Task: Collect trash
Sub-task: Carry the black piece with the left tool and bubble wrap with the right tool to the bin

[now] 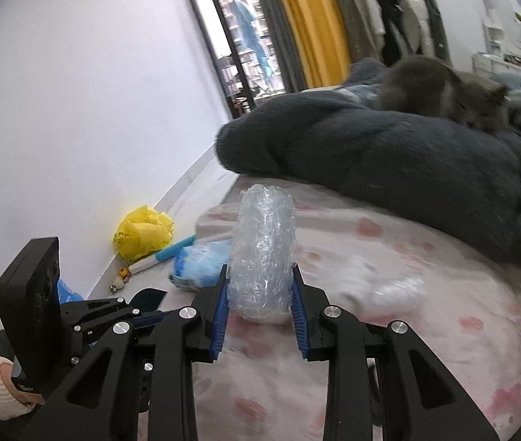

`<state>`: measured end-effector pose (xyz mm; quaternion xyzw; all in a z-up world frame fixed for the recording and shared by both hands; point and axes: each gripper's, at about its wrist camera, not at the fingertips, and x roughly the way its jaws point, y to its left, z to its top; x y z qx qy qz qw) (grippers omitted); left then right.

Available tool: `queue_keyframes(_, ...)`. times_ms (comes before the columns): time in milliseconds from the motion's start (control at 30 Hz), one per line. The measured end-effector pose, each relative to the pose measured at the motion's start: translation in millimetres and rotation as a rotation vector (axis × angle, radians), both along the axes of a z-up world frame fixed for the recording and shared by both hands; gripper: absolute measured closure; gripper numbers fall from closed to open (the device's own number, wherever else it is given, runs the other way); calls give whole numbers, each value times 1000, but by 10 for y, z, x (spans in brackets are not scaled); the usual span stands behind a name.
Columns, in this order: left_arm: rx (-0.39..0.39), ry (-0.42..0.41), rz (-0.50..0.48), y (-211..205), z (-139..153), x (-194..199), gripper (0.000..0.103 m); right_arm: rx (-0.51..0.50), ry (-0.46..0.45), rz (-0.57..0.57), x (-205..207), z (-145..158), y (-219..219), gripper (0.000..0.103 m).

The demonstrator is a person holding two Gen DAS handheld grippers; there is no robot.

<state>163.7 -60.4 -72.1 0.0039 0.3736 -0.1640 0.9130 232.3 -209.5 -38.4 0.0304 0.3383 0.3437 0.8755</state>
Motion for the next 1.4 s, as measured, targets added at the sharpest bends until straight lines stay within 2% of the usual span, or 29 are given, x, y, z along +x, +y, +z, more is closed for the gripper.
queue_keyframes(300, 7, 7, 111, 608, 29, -63, 59, 0, -7, 84, -9, 60, 659, 72)
queue_keyframes(833, -5, 134, 290, 1630, -294, -205, 58, -14, 8, 242, -142, 28, 1793, 72)
queue_keyframes(1100, 2, 233, 342, 2004, -640, -328, 58, -40, 41, 303, -227, -78, 2276, 72)
queue_keyframes(1400, 0, 421, 418, 2444, -1142, -459, 58, -89, 103, 366, -317, -327, 2740, 72)
